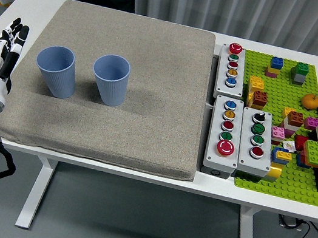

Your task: Pick cup pour cup place

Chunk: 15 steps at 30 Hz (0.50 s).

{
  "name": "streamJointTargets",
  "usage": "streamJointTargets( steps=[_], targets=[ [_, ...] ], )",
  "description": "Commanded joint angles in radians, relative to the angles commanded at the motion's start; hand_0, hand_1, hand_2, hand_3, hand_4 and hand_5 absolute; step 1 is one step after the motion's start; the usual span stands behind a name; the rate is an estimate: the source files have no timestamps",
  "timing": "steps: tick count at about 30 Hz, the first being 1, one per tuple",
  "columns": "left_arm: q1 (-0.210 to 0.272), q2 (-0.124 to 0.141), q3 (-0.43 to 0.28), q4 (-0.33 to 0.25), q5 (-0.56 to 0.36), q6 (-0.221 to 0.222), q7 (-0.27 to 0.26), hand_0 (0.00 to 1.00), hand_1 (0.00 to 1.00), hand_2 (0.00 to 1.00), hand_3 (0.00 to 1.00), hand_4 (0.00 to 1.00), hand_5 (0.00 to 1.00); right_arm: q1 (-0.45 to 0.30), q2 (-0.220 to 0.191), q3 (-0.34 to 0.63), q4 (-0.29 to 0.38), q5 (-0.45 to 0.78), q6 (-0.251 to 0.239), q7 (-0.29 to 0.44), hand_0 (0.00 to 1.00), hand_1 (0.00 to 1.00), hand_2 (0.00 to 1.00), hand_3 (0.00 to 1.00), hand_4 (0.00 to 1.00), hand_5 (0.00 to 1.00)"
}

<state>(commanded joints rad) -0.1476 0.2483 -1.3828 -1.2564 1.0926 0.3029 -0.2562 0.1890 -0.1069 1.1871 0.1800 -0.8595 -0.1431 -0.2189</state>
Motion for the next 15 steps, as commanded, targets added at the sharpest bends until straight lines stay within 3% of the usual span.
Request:
streamJointTargets(
  steps=[15],
  targets=[
    [-0.005, -0.004, -0.030, -0.010, -0.022, -0.025, -0.004, 0.998, 0.928, 0.982, 0.936, 0.734, 0.998, -0.007, 0.002, 0.000, 0.000, -0.006, 0.000, -0.001, 0.742, 0.701, 0.720, 0.639, 0.220, 0.386]
  ],
)
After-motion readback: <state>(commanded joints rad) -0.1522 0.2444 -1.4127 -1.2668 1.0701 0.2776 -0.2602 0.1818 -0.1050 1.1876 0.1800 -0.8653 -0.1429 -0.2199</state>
